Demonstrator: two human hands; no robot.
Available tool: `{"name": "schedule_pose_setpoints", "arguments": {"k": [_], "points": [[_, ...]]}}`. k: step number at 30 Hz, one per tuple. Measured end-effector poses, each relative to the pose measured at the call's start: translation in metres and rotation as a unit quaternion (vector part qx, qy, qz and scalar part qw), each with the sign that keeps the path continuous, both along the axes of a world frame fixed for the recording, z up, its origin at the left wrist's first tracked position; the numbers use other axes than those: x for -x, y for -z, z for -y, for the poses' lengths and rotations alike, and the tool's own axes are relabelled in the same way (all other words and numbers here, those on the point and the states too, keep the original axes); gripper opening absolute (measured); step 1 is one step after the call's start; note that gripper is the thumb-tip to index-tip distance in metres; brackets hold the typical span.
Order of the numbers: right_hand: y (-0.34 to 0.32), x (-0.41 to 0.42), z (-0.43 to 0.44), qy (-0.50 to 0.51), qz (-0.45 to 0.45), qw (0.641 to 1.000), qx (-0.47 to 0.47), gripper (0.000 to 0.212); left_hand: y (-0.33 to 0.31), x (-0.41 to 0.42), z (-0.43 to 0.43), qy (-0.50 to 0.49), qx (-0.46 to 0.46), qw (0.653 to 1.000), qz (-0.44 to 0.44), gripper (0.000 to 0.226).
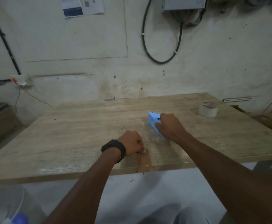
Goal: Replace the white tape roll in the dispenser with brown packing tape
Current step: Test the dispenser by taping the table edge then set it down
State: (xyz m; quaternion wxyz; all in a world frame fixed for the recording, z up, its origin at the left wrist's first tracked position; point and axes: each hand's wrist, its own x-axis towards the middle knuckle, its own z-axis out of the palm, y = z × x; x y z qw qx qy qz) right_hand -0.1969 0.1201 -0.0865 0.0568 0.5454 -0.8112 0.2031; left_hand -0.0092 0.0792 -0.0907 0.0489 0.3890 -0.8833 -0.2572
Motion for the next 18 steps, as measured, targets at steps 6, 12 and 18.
{"name": "schedule_pose_setpoints", "arguments": {"k": [6, 12, 18], "points": [[0.003, -0.012, -0.025, -0.086, -0.013, 0.976, 0.198, 0.019, -0.001, -0.009, -0.009, 0.063, 0.033, 0.997, -0.009, 0.015], [0.02, -0.036, -0.046, -0.138, 0.069, 0.962, 0.227, 0.012, 0.003, -0.019, -0.019, 0.073, 0.032, 0.994, -0.073, 0.011], [0.035, -0.049, -0.068, -0.194, 0.16, 0.952, 0.174, 0.019, 0.006, -0.037, -0.028, 0.127, -0.152, 0.959, -0.201, 0.01]]}}
